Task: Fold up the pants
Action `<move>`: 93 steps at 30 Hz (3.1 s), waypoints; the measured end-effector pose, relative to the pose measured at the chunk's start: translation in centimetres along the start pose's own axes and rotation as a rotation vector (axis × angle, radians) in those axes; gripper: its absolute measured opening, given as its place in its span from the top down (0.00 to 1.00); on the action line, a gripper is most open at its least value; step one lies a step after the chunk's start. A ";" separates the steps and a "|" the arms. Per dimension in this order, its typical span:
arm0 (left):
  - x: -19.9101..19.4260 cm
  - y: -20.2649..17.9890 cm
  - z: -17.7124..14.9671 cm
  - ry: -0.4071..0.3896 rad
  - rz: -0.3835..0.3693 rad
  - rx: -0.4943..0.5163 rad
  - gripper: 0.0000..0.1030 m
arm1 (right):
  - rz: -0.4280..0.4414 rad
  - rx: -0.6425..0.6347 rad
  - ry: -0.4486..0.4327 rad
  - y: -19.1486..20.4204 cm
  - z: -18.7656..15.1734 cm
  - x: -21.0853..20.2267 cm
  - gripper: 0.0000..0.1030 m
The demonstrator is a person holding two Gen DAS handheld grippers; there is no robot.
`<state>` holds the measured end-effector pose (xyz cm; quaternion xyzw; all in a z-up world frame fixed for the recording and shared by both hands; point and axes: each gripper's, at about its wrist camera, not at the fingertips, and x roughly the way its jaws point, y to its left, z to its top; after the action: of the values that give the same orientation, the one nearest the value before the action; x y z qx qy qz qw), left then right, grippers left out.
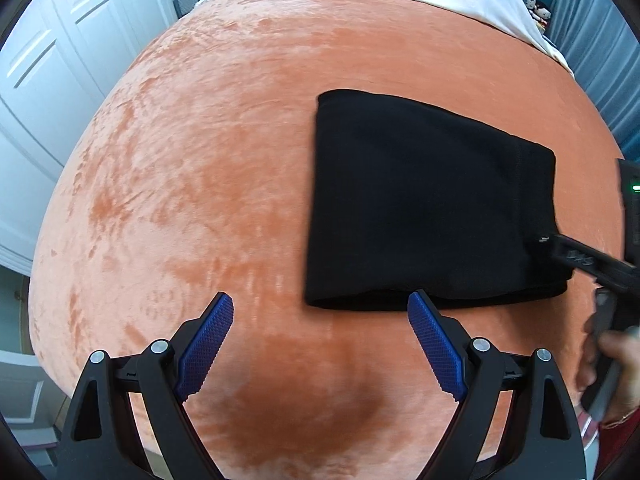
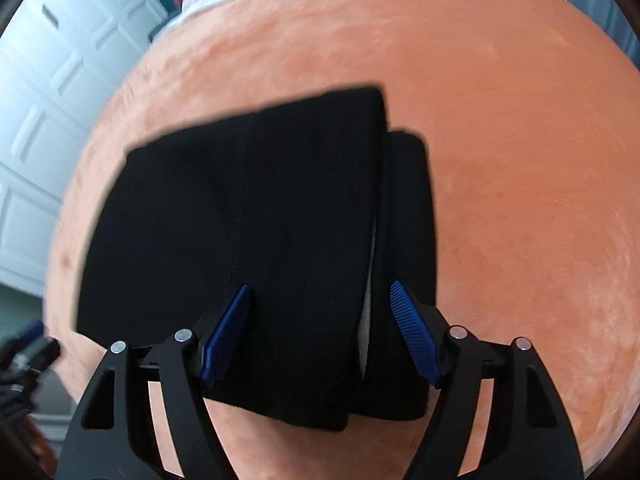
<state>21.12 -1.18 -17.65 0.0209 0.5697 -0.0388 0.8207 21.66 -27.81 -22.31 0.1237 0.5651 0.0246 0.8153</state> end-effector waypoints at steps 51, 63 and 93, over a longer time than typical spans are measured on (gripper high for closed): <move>2.6 -5.5 1.9 0.016 0.106 0.135 0.12 | -0.047 0.075 -0.183 -2.4 -5.2 -10.0 0.12; -1.3 -5.8 0.4 -0.027 0.098 0.117 0.12 | -0.034 0.117 -0.159 -2.4 -7.5 -11.0 0.10; 9.4 -4.4 3.9 0.168 -0.133 -0.005 0.05 | 0.067 0.224 0.009 -5.3 -2.2 -0.9 0.06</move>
<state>27.70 -6.24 -25.07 -0.0162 0.6367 -0.0899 0.7657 18.77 -32.75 -23.40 0.2327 0.5635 -0.0111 0.7926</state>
